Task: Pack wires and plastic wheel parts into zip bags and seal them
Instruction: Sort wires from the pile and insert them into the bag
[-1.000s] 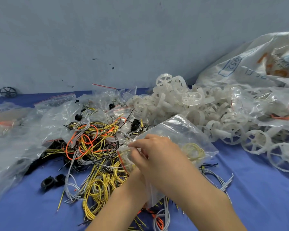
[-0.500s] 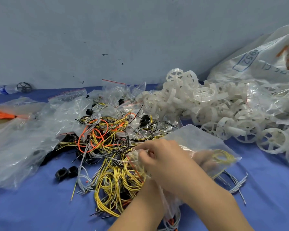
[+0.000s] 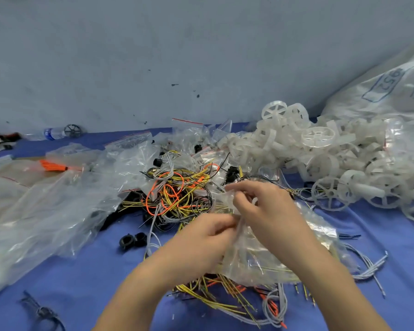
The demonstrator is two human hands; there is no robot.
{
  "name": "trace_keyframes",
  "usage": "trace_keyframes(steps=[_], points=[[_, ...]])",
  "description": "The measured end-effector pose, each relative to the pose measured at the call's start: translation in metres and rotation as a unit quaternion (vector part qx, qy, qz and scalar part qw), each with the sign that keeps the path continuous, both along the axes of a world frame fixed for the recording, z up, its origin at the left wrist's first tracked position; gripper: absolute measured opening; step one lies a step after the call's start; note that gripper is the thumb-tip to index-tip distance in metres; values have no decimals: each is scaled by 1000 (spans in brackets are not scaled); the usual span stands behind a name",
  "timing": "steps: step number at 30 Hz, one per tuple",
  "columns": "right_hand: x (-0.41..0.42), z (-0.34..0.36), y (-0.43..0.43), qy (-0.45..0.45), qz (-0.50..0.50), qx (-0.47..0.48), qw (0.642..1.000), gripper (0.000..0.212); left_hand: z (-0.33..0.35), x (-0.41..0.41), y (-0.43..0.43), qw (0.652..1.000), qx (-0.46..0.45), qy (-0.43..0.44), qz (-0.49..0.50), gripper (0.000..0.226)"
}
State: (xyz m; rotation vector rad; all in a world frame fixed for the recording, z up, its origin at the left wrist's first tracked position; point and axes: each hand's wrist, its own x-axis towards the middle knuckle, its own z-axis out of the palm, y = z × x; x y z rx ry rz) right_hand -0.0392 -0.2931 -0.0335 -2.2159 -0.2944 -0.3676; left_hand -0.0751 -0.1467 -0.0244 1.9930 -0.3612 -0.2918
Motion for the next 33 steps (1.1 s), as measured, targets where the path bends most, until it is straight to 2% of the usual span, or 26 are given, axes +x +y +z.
trace_keyframes(steps=[2,3,4,5,6,8,9,12,15,19,20,22,25,26,28,31,33], points=[[-1,-3,2,6,-1,-10,1000,29,8,-5,28,994,-97,27,34,25],[-2,-4,3,9,1,-16,1000,29,8,-4,48,989,-127,10,74,25],[-2,-6,4,13,5,-19,1000,29,6,-1,69,985,-119,-22,126,25],[-3,-8,6,16,11,-21,1000,28,0,3,89,979,-76,-57,182,27],[-4,-9,8,18,17,-26,999,27,-8,8,105,969,16,-104,224,31],[-6,-13,15,19,31,-53,998,27,-25,14,121,939,211,-157,222,35],[-7,-15,18,18,37,-71,997,29,-33,15,124,931,270,-155,191,36],[-7,-19,25,18,57,-113,992,35,-54,18,123,922,345,-132,117,45],[-6,-20,27,14,73,-119,990,44,-60,24,125,905,379,-147,125,51],[-2,-19,30,8,85,-114,990,45,-58,22,127,891,416,-138,118,16],[-1,-19,31,5,87,-109,990,44,-55,22,127,894,406,-150,119,8],[-1,-18,31,-7,90,-84,992,40,-51,22,130,916,335,-180,131,11],[-1,-14,30,-39,91,-22,995,35,-36,22,126,967,81,-164,180,18],[-1,-11,31,-45,100,7,994,35,-30,20,118,973,-3,-135,188,21],[-4,-6,37,-36,135,59,988,37,-23,17,99,974,-105,-76,184,29],[-7,-3,49,-37,160,61,984,40,-20,14,69,973,-138,-48,181,35],[-7,-2,53,-52,145,54,987,30,-18,14,56,972,-133,-61,185,37]])
